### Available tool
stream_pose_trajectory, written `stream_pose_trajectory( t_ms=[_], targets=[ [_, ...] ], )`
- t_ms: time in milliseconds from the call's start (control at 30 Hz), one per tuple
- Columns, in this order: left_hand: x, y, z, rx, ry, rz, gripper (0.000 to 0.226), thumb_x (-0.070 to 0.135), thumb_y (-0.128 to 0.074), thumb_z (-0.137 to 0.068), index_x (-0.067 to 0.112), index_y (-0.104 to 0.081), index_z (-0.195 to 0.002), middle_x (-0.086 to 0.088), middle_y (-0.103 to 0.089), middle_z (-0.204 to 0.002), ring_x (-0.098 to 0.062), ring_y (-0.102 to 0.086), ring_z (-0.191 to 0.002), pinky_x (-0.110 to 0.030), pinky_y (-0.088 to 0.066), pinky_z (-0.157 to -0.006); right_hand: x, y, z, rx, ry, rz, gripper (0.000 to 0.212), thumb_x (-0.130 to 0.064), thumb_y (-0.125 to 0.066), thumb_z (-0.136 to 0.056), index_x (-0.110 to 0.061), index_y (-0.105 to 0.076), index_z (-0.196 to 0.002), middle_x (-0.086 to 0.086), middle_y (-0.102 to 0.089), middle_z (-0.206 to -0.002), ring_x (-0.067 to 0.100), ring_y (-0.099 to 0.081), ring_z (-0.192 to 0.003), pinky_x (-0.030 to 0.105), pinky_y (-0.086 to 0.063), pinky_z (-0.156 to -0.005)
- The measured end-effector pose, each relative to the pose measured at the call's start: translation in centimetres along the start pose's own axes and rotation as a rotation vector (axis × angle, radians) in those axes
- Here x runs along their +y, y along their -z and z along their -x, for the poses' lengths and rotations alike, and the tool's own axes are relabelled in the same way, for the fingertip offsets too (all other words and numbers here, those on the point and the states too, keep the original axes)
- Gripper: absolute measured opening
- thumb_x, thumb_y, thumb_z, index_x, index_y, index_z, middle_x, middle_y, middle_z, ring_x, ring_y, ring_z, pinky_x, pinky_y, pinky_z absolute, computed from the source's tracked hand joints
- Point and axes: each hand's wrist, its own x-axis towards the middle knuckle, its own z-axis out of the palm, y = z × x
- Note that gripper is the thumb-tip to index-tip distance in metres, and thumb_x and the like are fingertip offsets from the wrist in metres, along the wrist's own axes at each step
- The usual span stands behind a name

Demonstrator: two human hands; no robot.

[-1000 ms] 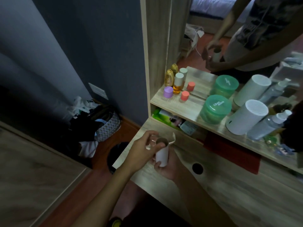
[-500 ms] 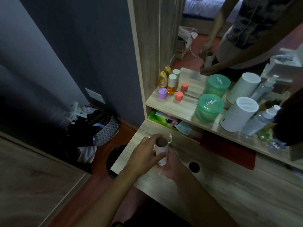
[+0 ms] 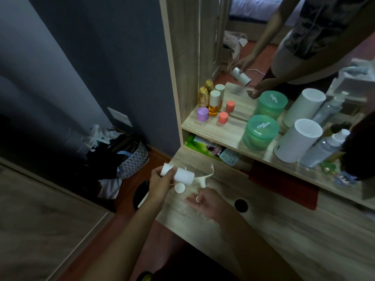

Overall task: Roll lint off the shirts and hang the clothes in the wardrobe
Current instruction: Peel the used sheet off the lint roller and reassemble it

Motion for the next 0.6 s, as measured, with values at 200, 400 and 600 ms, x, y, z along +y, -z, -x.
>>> stream_pose_trajectory(
  t_ms=[200, 400, 600],
  targets=[
    [-2.4, 2.2, -1.2, 0.046, 0.154, 0.038, 0.047, 0.026, -0.071, -0.082, 0.012, -0.050, -0.122, -0.013, -0.062, -0.115, -0.019, -0.060, -0.088, -0.026, -0.047, -0.064, 0.7, -0.1, -0.1, -0.017, 0.004, 0.182, 0.032, 0.017, -0.039, -0.089, -0.006, -0.054, -0.105, 0.026, -0.057, -0.103, 0.036, -0.065, -0.088, 0.040, -0.061, -0.067],
    [-3.0, 2.9, -1.3, 0.054, 0.178, 0.047, 0.044, 0.027, -0.072, -0.082, 0.014, -0.049, -0.118, -0.012, -0.062, -0.113, -0.021, -0.059, -0.090, -0.029, -0.048, -0.068, 1.6, 0.0, -0.3, 0.061, 0.085, 0.501, 0.038, 0.005, -0.032, -0.096, -0.011, -0.052, -0.124, 0.026, -0.057, -0.110, 0.032, -0.066, -0.090, 0.037, -0.059, -0.072],
    [-3.5, 3.3, -1.4, 0.065, 0.182, 0.044, 0.048, 0.028, -0.072, -0.081, 0.013, -0.049, -0.121, -0.011, -0.062, -0.112, -0.021, -0.059, -0.092, -0.030, -0.048, -0.070, 2.5, 0.2, -0.9, 0.120, 0.146, 0.691, 0.034, -0.009, -0.033, -0.100, -0.021, -0.048, -0.128, 0.021, -0.067, -0.095, 0.027, -0.070, -0.076, 0.033, -0.058, -0.059]
  ],
)
